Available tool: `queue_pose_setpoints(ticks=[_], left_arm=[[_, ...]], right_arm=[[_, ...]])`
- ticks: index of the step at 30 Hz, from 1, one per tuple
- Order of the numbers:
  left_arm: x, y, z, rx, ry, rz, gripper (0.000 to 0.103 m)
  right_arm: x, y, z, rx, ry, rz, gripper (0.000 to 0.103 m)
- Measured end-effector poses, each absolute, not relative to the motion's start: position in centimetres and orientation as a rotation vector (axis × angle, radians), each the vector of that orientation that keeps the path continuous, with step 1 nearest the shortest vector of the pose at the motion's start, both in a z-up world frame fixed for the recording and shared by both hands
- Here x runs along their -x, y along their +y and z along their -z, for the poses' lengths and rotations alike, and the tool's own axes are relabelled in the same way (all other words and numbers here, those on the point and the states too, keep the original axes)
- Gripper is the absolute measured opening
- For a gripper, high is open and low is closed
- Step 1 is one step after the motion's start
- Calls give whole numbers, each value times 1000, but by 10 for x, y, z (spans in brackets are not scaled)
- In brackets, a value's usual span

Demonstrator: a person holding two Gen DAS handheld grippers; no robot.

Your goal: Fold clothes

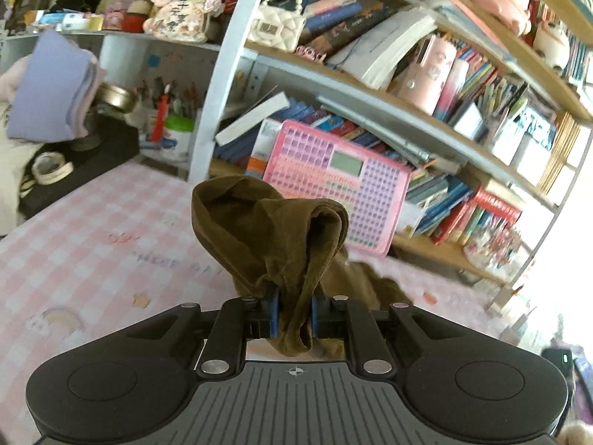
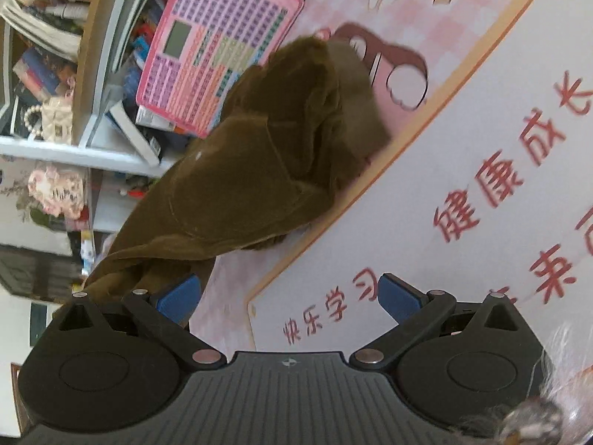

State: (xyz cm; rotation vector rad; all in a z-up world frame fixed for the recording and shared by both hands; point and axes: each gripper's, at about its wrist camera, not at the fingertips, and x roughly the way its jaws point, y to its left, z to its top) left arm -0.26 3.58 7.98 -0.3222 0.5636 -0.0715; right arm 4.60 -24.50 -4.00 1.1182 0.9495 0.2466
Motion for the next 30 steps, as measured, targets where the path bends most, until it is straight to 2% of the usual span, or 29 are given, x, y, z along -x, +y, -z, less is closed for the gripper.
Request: queue_pose_setpoints(ticks=[4,10,15,21,22,23,24,26,30], left_arm=[[27,35,-83,324,568,30,14],[66,49,-125,335,399,-23,14],[78,51,-136,307,374,-49,14],[88,65,-143,307,351,-154,14],[88,67,-144,298,345,-176,14],[87,70,-144,291,344,-195,14],[87,73,-144,288,344,-213,14],[86,80,-140,292,357,-234,14],[74,87,-121,270,445,-236,14]], right_arm=[[-49,-241,53,-1201,983,-266,103],[-60,-240,71,-1417,931,-257,103],[-75,-237,90,-1577,892,-181,103],[-97,-237,86,-1606,821,-103,95],[-97,-239,86,-1612,811,-79,87],[-97,-241,87,-1608,809,-53,71],[-98,-242,88,-1603,809,-26,60],[-94,-248,90,-1571,799,30,13],[-82,-267,75,-1476,715,83,9]])
